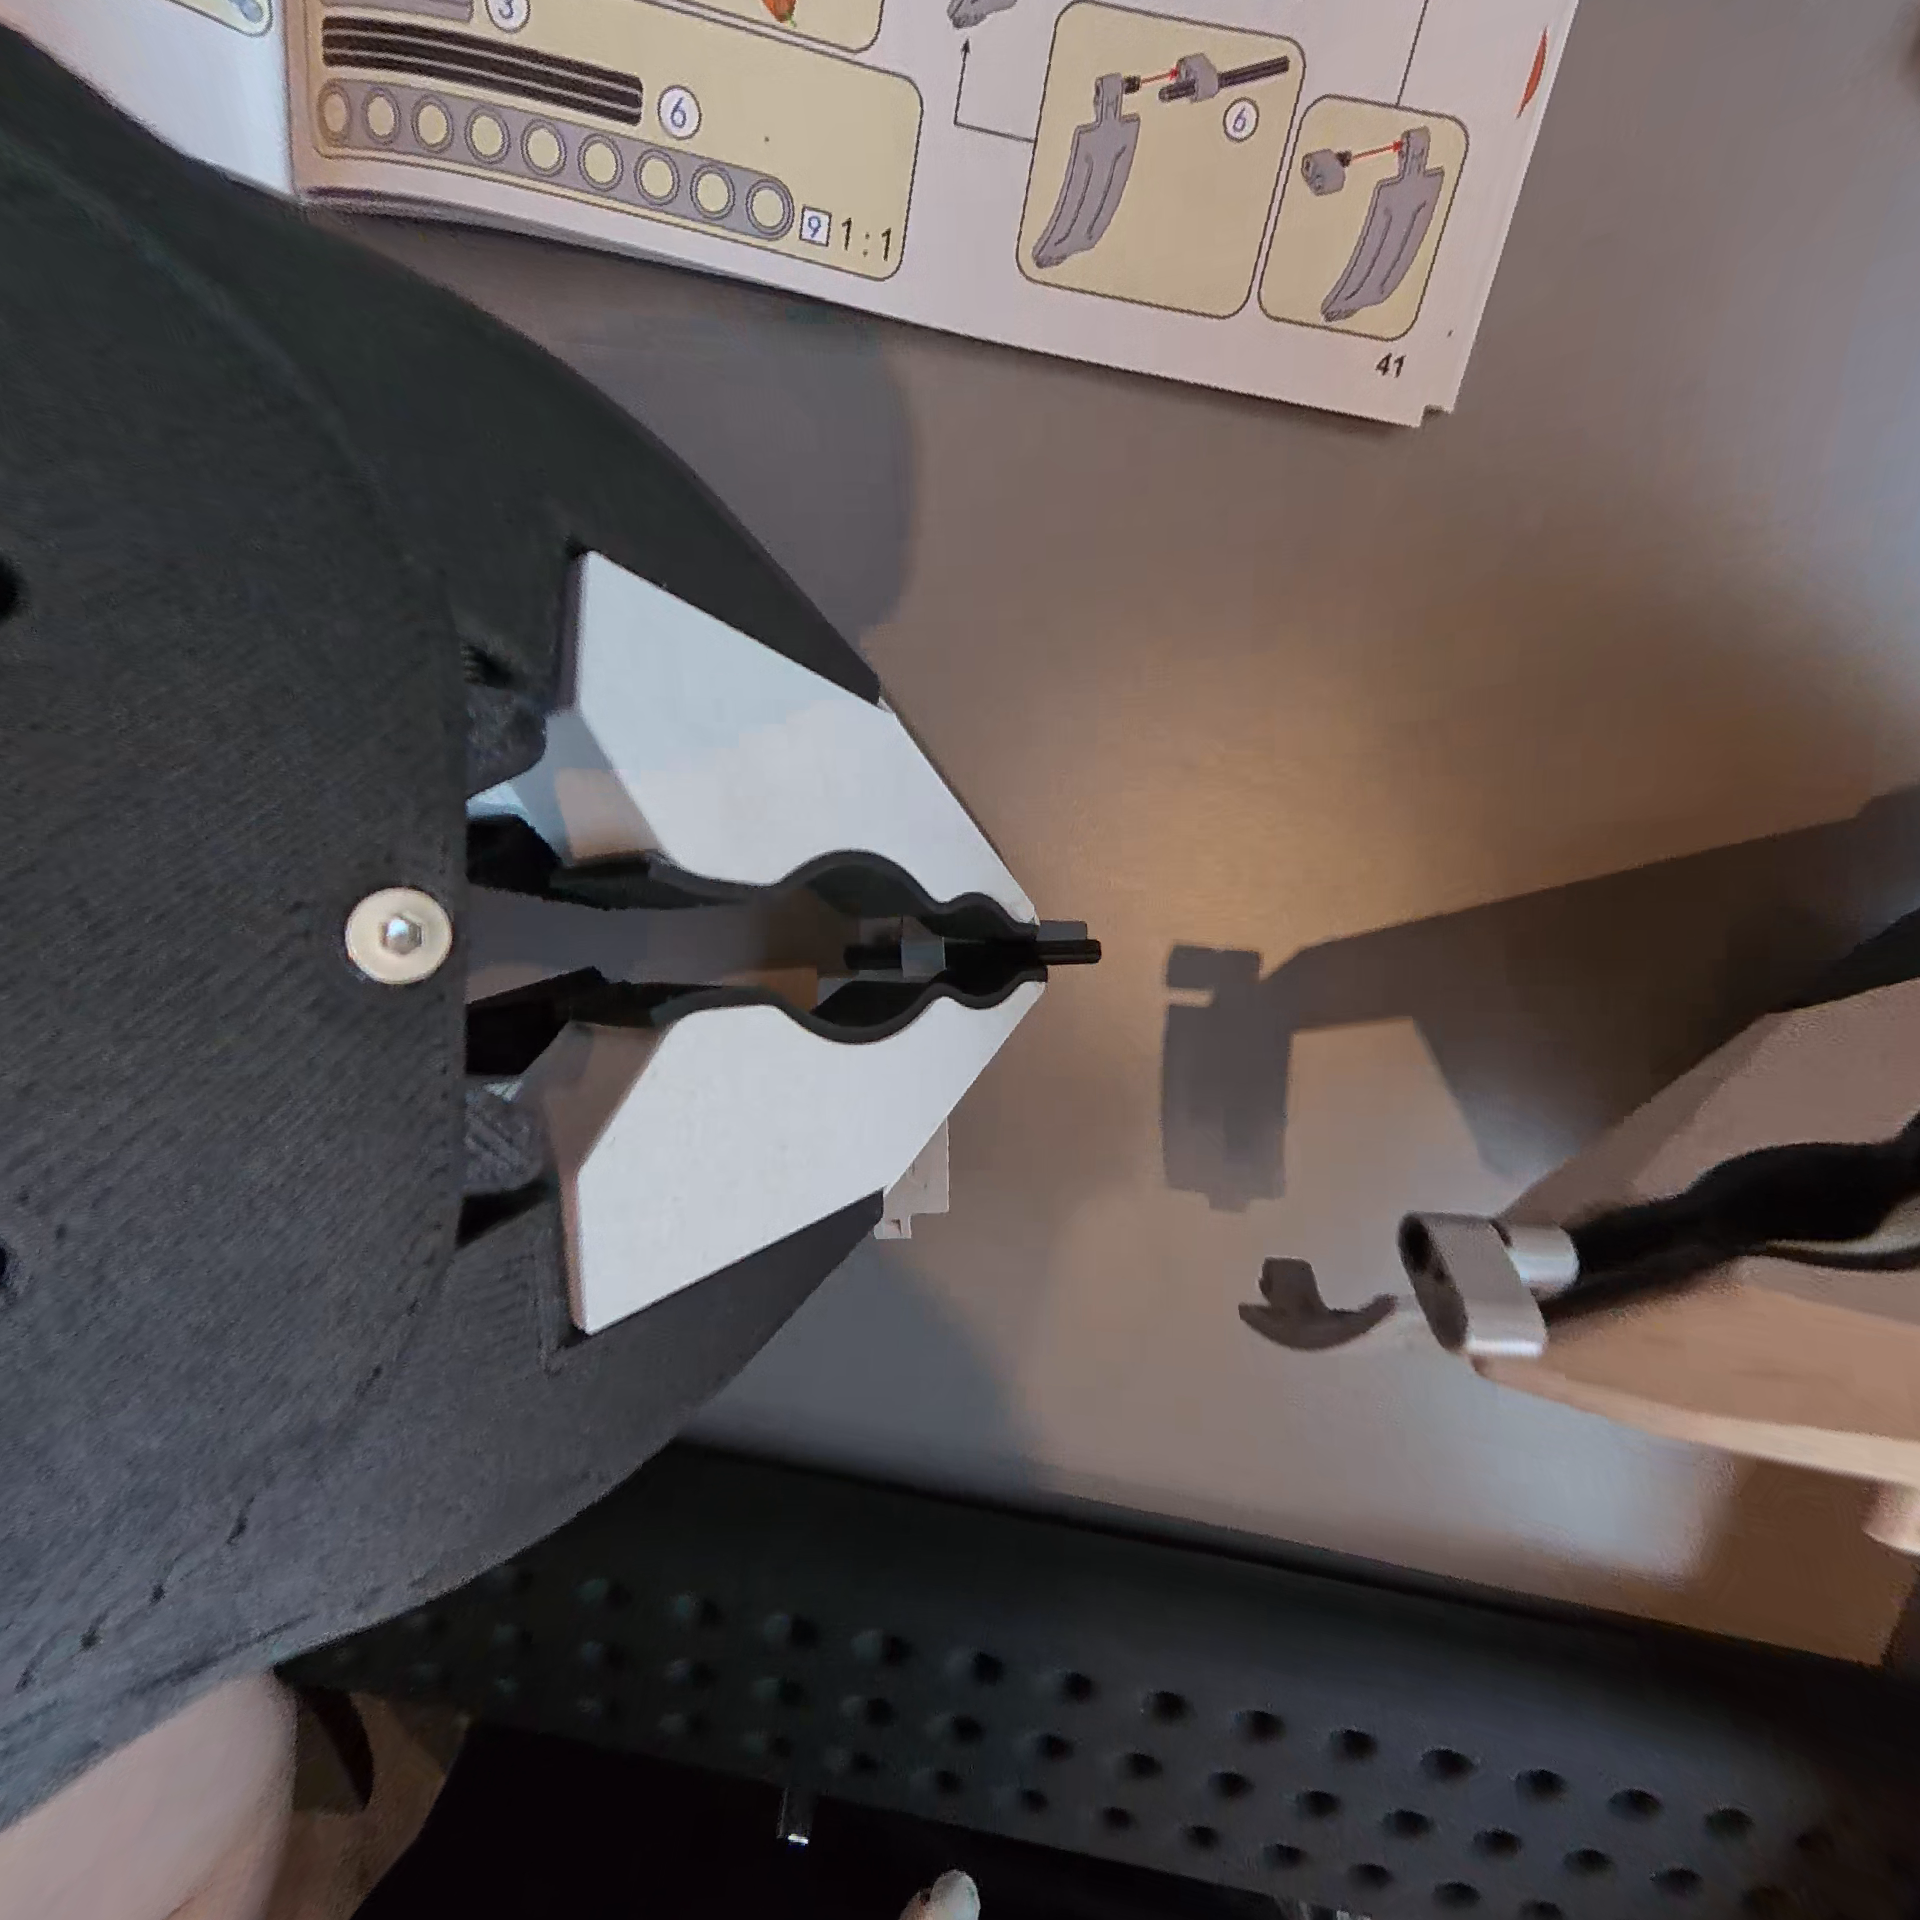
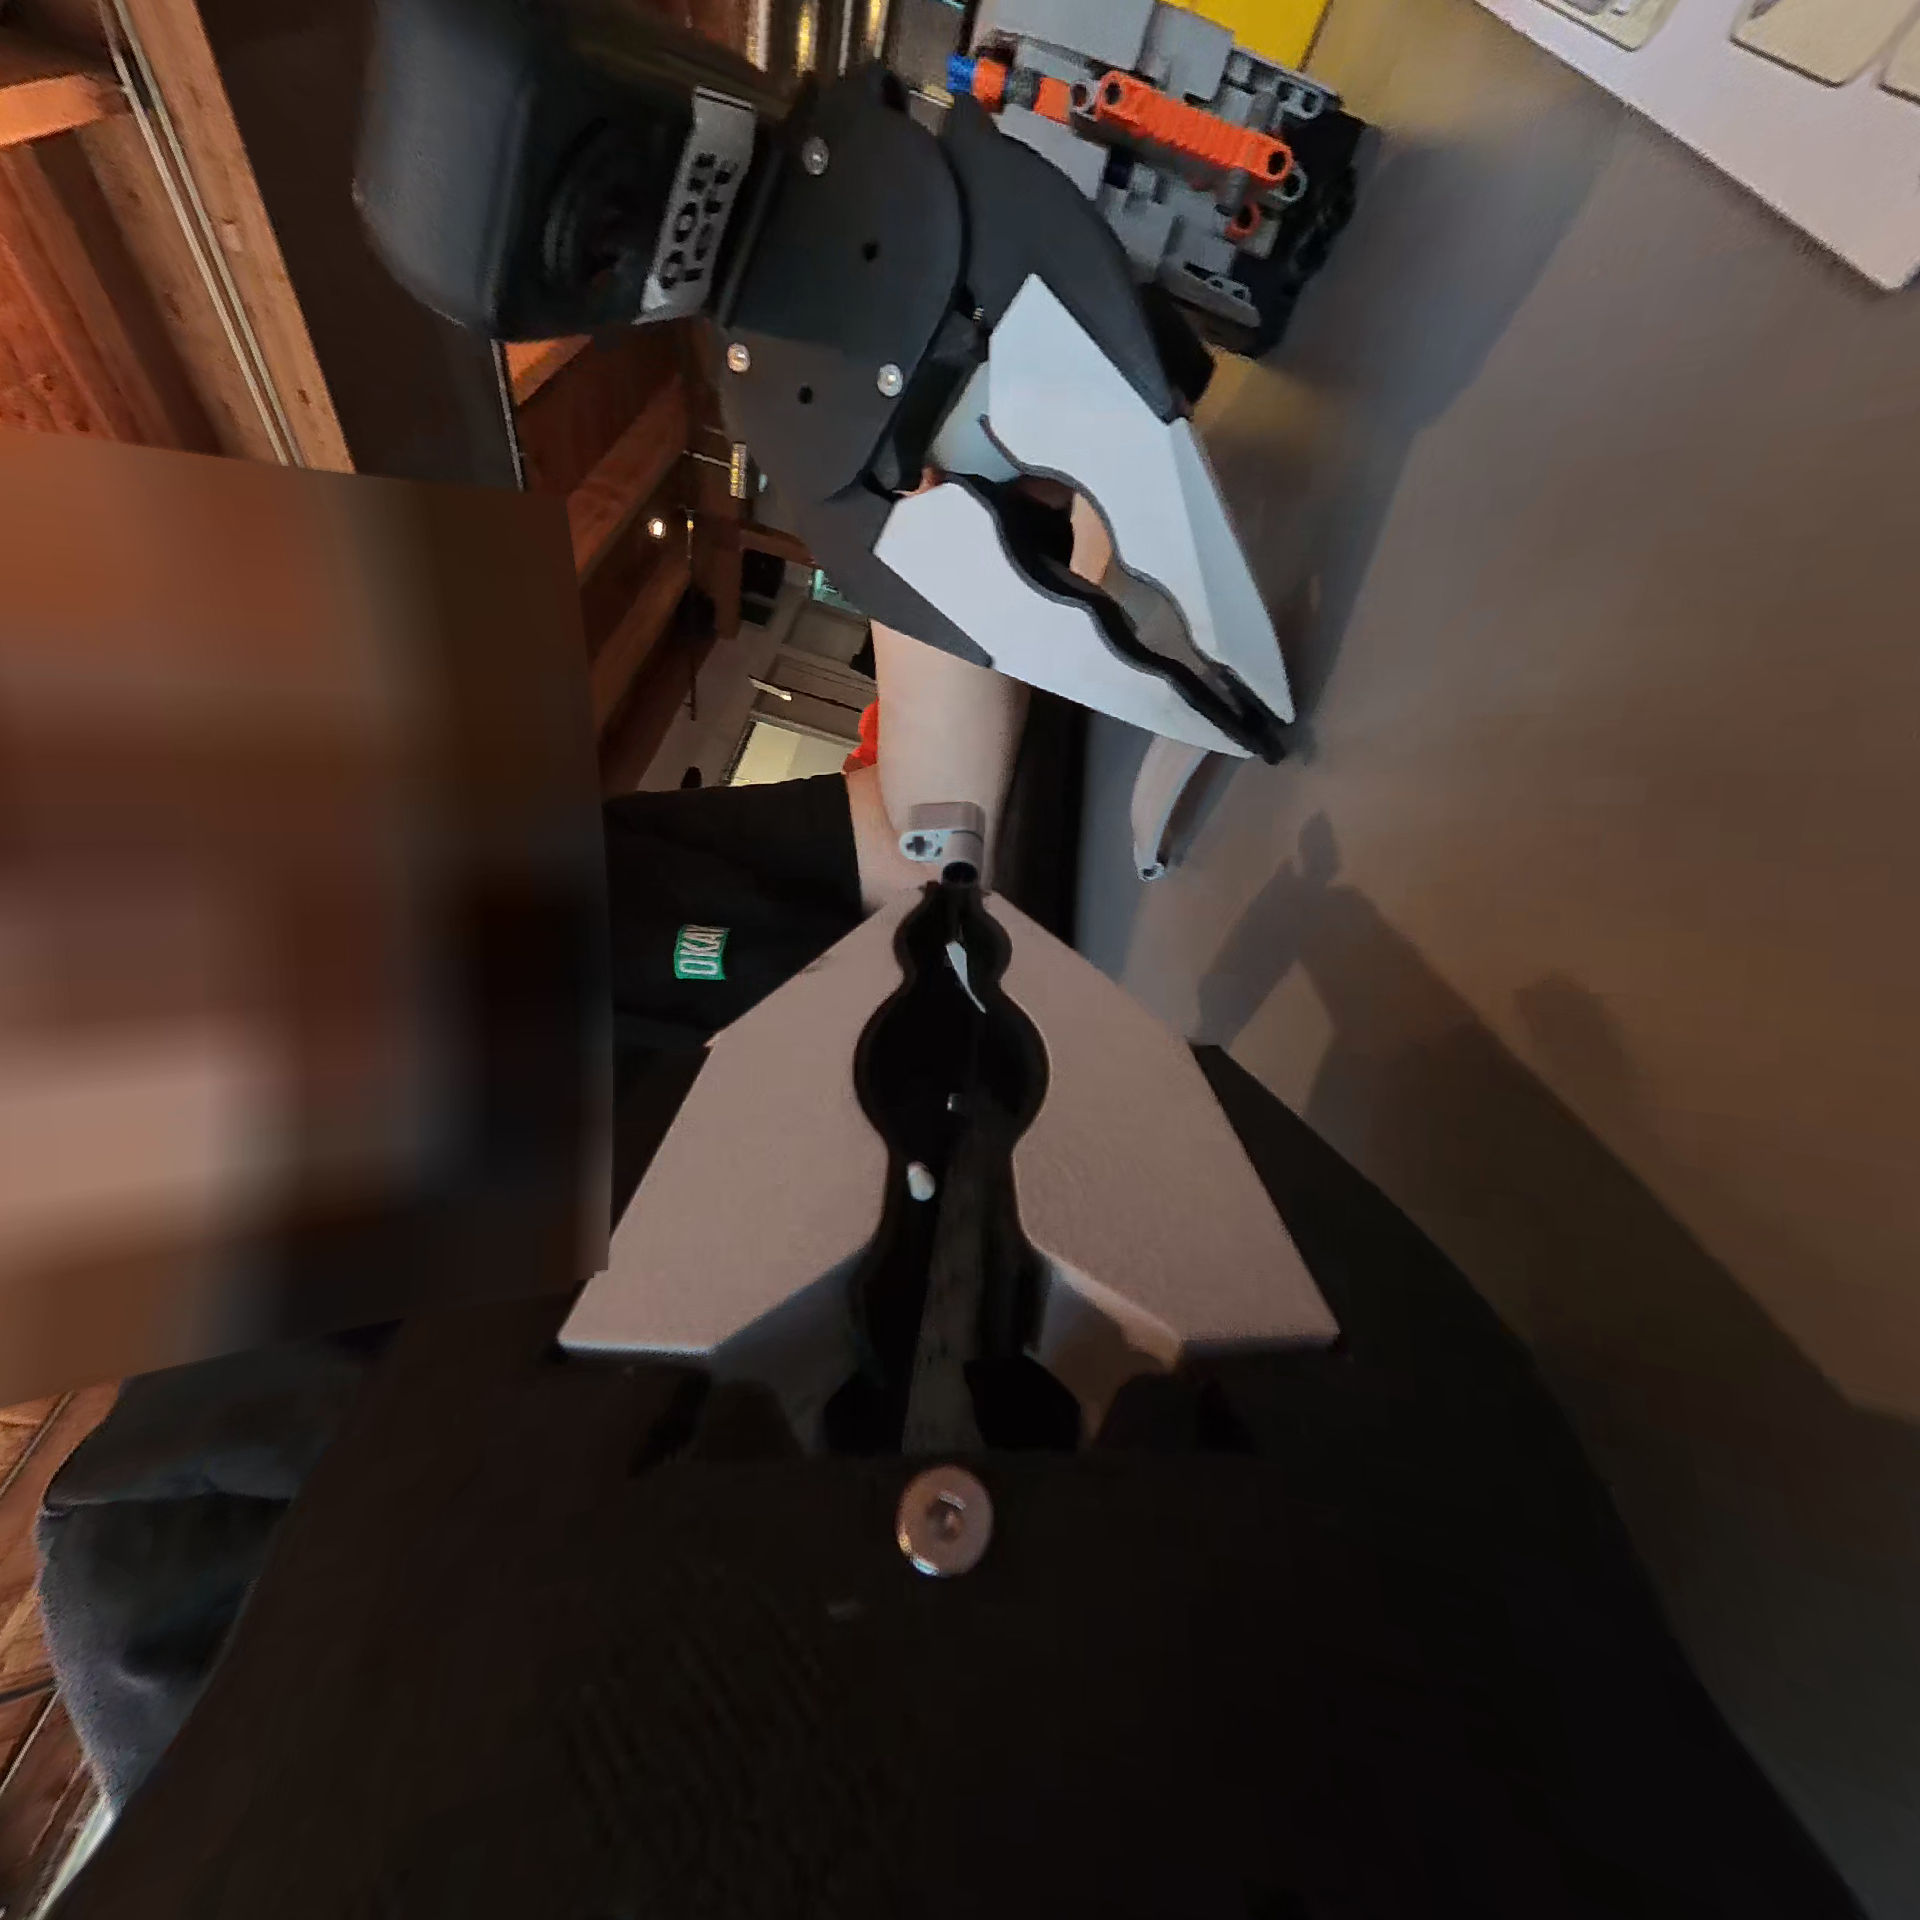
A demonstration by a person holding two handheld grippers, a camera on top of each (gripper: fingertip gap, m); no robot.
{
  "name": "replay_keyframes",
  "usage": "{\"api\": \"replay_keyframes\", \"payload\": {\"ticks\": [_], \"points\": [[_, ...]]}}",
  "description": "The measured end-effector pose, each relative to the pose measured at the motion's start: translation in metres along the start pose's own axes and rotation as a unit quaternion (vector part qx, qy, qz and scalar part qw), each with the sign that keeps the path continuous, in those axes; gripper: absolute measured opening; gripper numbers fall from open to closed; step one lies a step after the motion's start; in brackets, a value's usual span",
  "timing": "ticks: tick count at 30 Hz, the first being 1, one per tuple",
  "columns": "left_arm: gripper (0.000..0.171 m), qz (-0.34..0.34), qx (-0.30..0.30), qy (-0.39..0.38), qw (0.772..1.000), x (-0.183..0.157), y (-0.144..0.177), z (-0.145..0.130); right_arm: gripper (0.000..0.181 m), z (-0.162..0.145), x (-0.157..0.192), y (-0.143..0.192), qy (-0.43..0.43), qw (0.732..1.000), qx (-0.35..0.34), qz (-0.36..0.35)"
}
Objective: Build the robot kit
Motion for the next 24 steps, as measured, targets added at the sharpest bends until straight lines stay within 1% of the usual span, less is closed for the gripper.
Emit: {"api": "replay_keyframes", "payload": {"ticks": [1, 5, 9, 11, 16, 19, 24], "points": [[0.002, -0.004, -0.002, 0.004, 1.0, 0.001, 0.0, 0.0, 0.0, 0.0, -0.002, 0.001, -0.004, 1.0, 0.0, -0.012], [0.018, -0.026, -0.004, 0.038, 0.999, 0.005, 0.001, 0.0, 0.0, -0.001, -0.007, 0.003, -0.012, 0.999, 0.002, -0.036], [0.012, -0.025, 0.005, 0.031, 0.999, 0.004, 0.001, -0.002, 0.0, -0.002, -0.01, 0.003, -0.019, 0.999, 0.003, -0.049], [0.003, -0.026, 0.012, 0.021, 0.999, 0.001, -0.002, -0.002, 0.0, -0.002, -0.011, 0.003, -0.019, 0.998, 0.003, -0.052], [0.002, -0.018, 0.018, 0.003, 1.0, -0.002, -0.001, -0.001, 0.0, -0.002, -0.012, 0.002, -0.018, 0.998, 0.003, -0.052], [0.002, -0.022, 0.006, 0.003, 1.0, -0.002, -0.001, 0.002, 0.0, -0.001, -0.012, 0.003, -0.02, 0.998, -0.004, -0.054], [0.001, -0.015, -0.032, -0.01, 0.999, -0.004, 0.004, 0.01, 0.001, 0.001, -0.013, 0.007, -0.019, 0.998, -0.017, -0.065]]}}
Point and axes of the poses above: each gripper's, where its closed fingertips meet, y back along the fingers, z out of its top, x = y × z across the jaws, the point moved 9 cm from there along y, back along the fingers, and after that the axes turned 14 degrees about z, right-handed, at the moved point
